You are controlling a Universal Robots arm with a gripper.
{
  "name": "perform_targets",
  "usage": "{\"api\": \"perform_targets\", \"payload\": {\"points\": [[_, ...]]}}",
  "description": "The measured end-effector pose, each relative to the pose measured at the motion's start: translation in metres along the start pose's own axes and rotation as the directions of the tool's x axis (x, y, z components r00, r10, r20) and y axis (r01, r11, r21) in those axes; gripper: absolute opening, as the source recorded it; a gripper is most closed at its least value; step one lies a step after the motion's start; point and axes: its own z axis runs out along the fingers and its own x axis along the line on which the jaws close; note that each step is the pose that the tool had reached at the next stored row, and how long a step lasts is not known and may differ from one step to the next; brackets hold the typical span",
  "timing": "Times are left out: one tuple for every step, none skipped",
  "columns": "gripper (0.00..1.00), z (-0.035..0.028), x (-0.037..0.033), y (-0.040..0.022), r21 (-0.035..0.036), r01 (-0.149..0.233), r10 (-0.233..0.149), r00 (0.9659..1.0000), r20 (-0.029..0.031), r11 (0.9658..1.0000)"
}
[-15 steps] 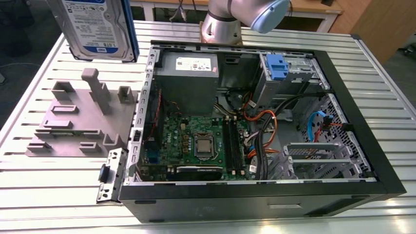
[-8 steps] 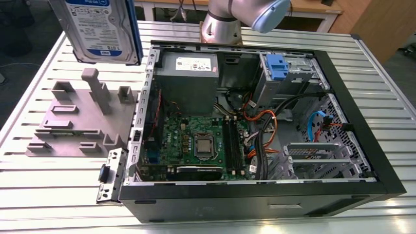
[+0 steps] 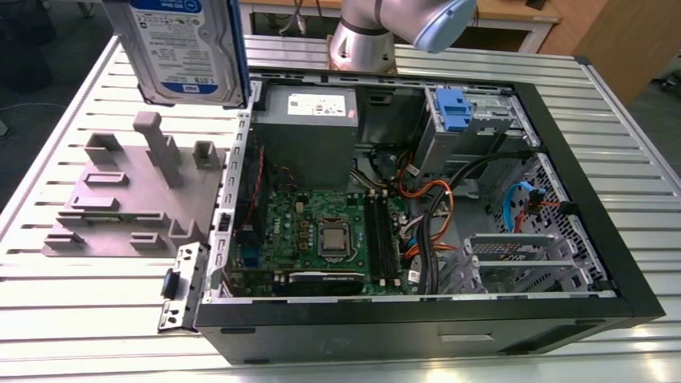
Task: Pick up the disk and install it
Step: 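Pick up the disk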
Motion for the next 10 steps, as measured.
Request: {"api": "perform_targets", "payload": {"points": [[0.36,0.0000,0.0001,-0.0020,0.0000,0.000,0.000,1.0000,0.0000,1.0000],[0.36,0.0000,0.0003,-0.0039,-0.0001,0.000,0.000,1.0000,0.0000,1.0000],[0.36,0.0001,0.0006,-0.0060,0.0000,0.000,0.000,1.0000,0.0000,1.0000],[0.36,0.0002,0.0009,-0.0079,0.0001,0.000,0.000,1.0000,0.0001,1.0000],[0.36,0.0002,0.0012,-0.0097,0.0000,0.000,0.000,1.0000,0.0000,1.0000],[0.36,0.0002,0.0015,-0.0116,-0.0001,0.000,0.000,1.0000,0.0000,1.0000],[0.36,0.0002,0.0016,-0.0134,0.0000,0.000,0.000,1.0000,0.0000,1.0000],[0.36,0.0003,0.0018,-0.0152,0.0000,0.000,0.000,1.0000,0.0000,1.0000],[0.36,0.0003,0.0019,-0.0169,-0.0001,0.000,0.000,1.0000,-0.0001,1.0000],[0.36,0.0003,0.0020,-0.0187,0.0000,0.000,0.000,1.0000,0.0000,1.0000]]}}
